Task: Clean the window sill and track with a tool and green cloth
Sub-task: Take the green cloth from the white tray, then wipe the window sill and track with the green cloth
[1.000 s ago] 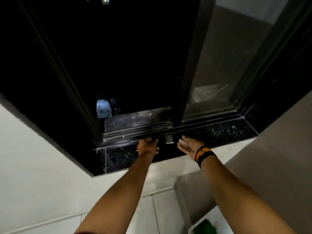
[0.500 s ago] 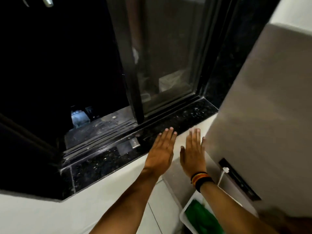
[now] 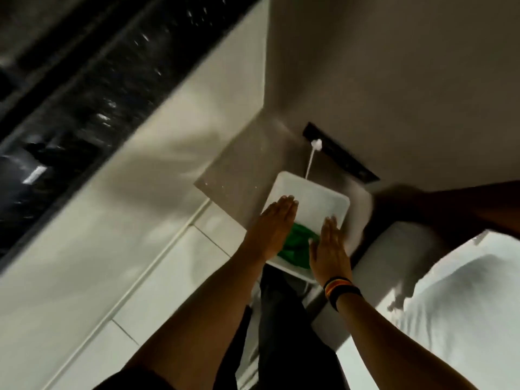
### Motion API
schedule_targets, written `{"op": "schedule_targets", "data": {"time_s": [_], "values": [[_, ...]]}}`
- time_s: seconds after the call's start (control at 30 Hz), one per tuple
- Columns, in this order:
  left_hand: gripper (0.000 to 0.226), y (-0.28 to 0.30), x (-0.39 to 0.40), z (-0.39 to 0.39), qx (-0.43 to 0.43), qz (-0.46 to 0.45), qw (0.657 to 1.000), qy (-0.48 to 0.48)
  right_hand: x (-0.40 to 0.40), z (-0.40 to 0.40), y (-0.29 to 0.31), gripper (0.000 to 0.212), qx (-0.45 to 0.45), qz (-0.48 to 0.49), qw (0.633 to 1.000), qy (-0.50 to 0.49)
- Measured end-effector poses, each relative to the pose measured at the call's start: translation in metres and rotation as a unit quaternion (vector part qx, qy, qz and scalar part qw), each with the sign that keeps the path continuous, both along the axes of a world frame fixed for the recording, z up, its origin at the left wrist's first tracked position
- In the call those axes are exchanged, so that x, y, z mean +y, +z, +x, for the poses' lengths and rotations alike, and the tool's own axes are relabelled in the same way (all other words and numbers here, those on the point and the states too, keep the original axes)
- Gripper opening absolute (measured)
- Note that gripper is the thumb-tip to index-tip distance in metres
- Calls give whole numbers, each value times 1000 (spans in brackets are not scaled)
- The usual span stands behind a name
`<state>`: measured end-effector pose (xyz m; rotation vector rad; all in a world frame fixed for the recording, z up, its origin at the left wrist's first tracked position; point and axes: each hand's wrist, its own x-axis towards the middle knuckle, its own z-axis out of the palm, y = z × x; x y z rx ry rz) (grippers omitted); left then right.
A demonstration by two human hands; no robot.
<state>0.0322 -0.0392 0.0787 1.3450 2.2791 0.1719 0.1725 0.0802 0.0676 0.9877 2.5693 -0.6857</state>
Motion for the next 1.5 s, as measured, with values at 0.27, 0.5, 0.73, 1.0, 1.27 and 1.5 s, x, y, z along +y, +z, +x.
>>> {"op": "schedule_targets", "data": {"time_s": [0.27,0.5,0.73,1.0,1.27,1.5], "values": [[64,-112,11,23,5,-178,984,-21,-8,5,-110,96,-178,-67,981,32],[50,-142,25,11,59,-188,978,-66,5,-8,-141,75,-193,6,981,22],[40,-137,25,-1,31,-126,989,-64,19,-14,-124,35,-177,-19,984,34],[45,-15,-2,-22,-95,-88,990,48,10,-17,-15,18,-37,11,999,-36],[46,169,-45,-93,43,-11,988,150,-15,-126,153,22,145,35,988,-47],[42,277,-69,-149,119,128,943,285,-18,-233,299,26,257,116,958,57]]}}
